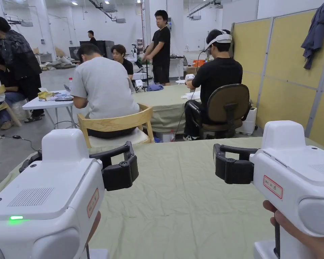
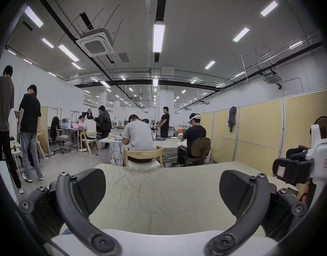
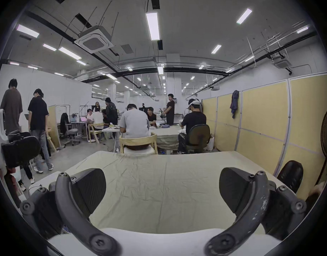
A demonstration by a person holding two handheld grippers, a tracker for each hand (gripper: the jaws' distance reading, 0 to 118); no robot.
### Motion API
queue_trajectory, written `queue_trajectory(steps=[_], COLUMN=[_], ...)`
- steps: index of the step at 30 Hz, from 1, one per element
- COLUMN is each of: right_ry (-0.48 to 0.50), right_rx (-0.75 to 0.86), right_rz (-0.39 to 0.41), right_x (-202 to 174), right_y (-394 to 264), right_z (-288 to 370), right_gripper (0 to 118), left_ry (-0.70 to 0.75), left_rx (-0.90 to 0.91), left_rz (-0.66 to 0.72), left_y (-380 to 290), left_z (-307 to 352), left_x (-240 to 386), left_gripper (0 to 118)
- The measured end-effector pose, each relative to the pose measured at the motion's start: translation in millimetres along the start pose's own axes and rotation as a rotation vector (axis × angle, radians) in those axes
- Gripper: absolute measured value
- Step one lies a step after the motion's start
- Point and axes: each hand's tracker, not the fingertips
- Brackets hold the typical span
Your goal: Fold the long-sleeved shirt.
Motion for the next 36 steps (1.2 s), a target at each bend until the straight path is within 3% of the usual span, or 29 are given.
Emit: queue_trajectory(steps=[4,8,12,16,21,27,30,36], right_ry=[-0.079,-0.094,-0.021,0.071,0.015,-0.030,-0.106,-0.086], right_rx=[-0.018,-0.029,-0.043,-0.050,-0.047,-0.044,-0.015,-0.021], right_rz=[0.025,0.035,0.022,-0.076,-0.030,-0.035,0.051,-0.007], right_x=[-4.9,-4.1,-1.9,2.1,-4.1,-6.1,-10.2,-5.1], right_y=[-1.2,-4.7,-6.9,-5.1,-4.3,-8.0,-12.1,-13.3], right_z=[-2.2,-4.3,-1.4,3.0,4.2,5.7,3.9,3.6], right_gripper=[118,118,118,118,118,118,118,118], left_ry=[-0.002,-0.006,0.002,0.002,-0.006,-0.005,-0.003,0.011], left_rx=[-0.002,-0.005,-0.001,-0.001,-0.010,-0.012,-0.008,0.004], left_rz=[0.001,0.002,-0.011,-0.017,-0.011,-0.024,-0.025,-0.048], left_y=[0.7,2.9,2.7,2.2,0.8,-0.2,0.1,-0.4], left_z=[-0.5,-0.1,0.8,0.6,1.0,1.5,2.4,4.7], left_x=[-0.3,-0.2,0.2,0.8,1.5,2.7,2.5,3.8], left_gripper=[118,118,118,118,118,118,118,118])
